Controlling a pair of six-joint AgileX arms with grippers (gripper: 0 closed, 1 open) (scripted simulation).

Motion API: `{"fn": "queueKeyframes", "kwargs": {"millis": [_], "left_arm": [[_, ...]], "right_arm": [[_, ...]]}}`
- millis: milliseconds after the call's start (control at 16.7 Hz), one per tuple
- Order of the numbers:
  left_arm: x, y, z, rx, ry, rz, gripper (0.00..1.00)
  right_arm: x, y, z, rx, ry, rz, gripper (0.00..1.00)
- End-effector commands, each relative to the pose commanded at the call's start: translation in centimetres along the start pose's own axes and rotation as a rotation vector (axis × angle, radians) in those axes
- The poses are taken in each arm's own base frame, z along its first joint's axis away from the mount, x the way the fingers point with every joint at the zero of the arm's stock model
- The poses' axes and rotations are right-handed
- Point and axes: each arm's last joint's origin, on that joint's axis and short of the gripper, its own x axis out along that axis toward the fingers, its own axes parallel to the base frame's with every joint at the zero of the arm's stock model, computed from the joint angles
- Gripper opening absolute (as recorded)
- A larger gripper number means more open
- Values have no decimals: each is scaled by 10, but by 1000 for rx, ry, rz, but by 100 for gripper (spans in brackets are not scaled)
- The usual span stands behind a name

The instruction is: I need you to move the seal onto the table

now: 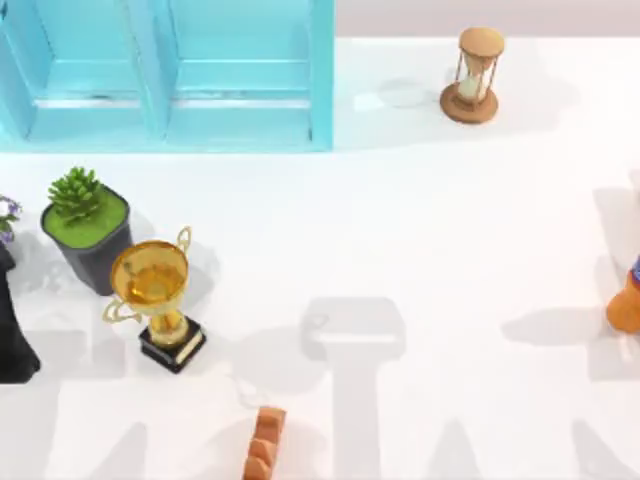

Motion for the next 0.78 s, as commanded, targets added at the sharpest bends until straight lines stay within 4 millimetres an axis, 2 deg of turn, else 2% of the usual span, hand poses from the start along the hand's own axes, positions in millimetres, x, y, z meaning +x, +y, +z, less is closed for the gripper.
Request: {"fn": "queueKeyframes", "kwargs": {"millis": [180, 300, 540, 780], "left_arm": [[0, 0, 0, 0, 0, 0, 100], [0, 0, 0, 0, 0, 0, 100], [0, 0, 0, 0, 0, 0, 100], [0, 0, 0, 0, 0, 0, 100]], "right_arm": [[0, 0, 2, -4, 11, -4, 100], [0, -3, 10, -23, 63, -23, 100], [8, -11, 43, -82, 284, -85, 100], [35, -28, 83, -132, 612, -139, 100]]}}
